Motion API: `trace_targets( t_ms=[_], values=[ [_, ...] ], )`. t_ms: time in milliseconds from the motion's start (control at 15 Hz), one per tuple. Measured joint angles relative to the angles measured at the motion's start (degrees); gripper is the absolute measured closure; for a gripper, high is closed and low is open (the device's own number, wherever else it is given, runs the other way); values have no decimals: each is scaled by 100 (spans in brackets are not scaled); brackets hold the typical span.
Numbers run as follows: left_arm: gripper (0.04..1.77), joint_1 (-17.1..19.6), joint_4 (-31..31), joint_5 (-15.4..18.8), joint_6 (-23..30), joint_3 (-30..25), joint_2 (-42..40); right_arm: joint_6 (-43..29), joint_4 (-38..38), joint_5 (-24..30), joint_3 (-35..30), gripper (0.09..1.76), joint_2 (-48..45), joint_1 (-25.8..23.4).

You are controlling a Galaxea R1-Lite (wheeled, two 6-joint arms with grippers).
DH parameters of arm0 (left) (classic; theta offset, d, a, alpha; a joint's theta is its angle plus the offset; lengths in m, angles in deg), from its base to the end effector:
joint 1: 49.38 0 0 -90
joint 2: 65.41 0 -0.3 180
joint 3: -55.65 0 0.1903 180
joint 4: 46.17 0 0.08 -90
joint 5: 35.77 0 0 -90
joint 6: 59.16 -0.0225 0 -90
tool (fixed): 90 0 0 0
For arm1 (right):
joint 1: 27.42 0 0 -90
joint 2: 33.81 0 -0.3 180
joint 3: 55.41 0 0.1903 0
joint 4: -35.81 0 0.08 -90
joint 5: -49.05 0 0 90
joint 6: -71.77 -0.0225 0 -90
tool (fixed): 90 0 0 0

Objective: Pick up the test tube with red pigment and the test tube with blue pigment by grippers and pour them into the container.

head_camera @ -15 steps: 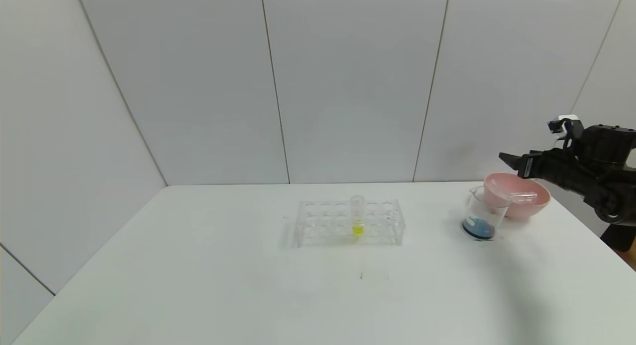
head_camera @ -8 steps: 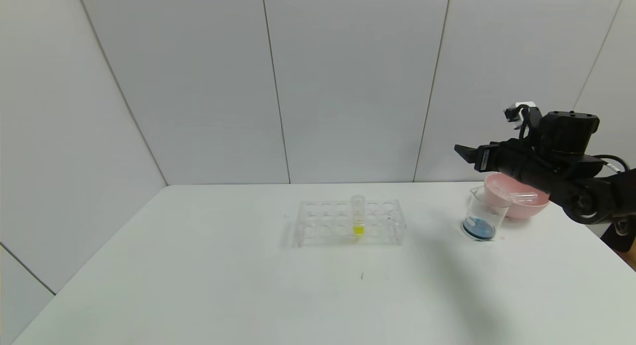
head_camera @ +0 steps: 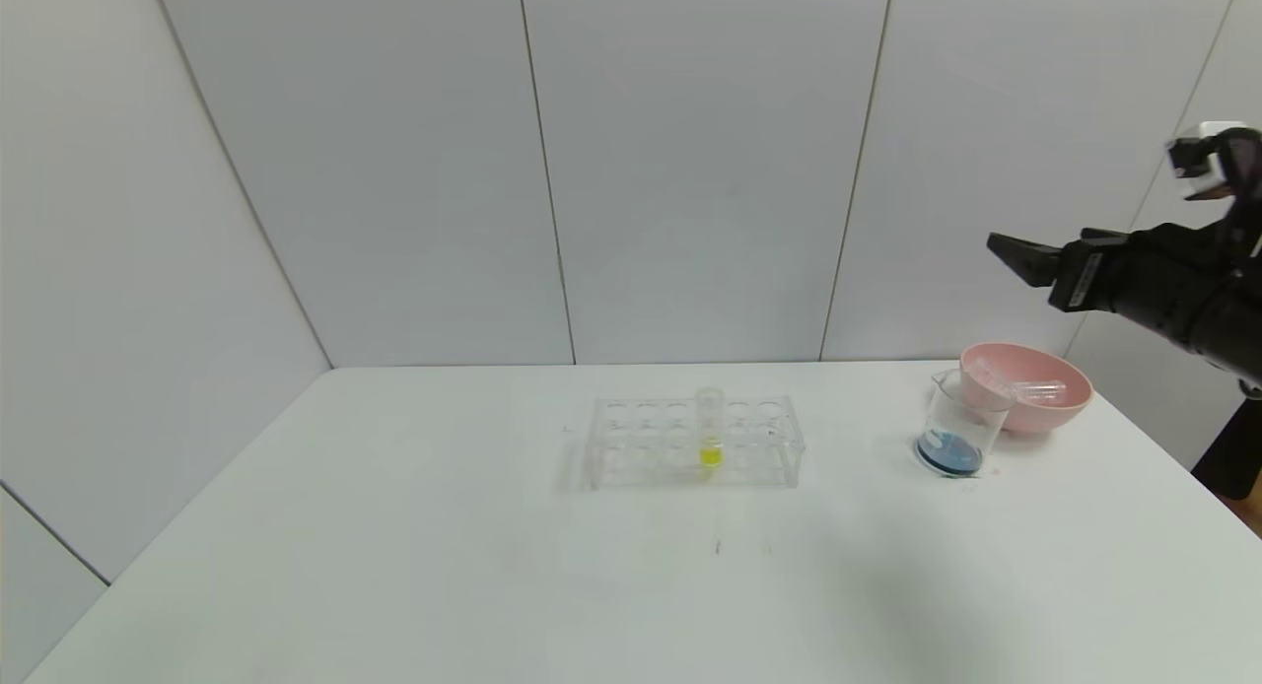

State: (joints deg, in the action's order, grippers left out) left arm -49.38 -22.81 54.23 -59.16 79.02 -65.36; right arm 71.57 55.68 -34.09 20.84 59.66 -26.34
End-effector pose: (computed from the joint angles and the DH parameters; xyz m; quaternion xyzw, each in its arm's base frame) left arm -0.0227 0.0000 0.0755 0.0000 0.0003 0.0000 1.0000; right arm 0.3021 0.0084 0.2478 0.0006 -0.0230 0.0693 0.9973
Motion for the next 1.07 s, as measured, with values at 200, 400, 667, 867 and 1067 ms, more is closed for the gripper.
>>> trace_targets(
  t_ms=[200,400,667,867,1067],
  values=[
    [5,0,0,0,0,0,0,-94,202,11,-881,17,-1072,-278],
    [5,0,0,2,0,0,0,-269,299,96,-1659,16,-2172,-510],
    [5,0,0,0,0,0,0,-378,105,318,-2555,15,-3810,-622],
    [5,0,0,0,0,0,0,-391,-848,350,-2797,15,-5209,-633],
    [5,0,0,0,0,0,0,-380,-2398,361,-2660,15,-6673,-453]
  ],
)
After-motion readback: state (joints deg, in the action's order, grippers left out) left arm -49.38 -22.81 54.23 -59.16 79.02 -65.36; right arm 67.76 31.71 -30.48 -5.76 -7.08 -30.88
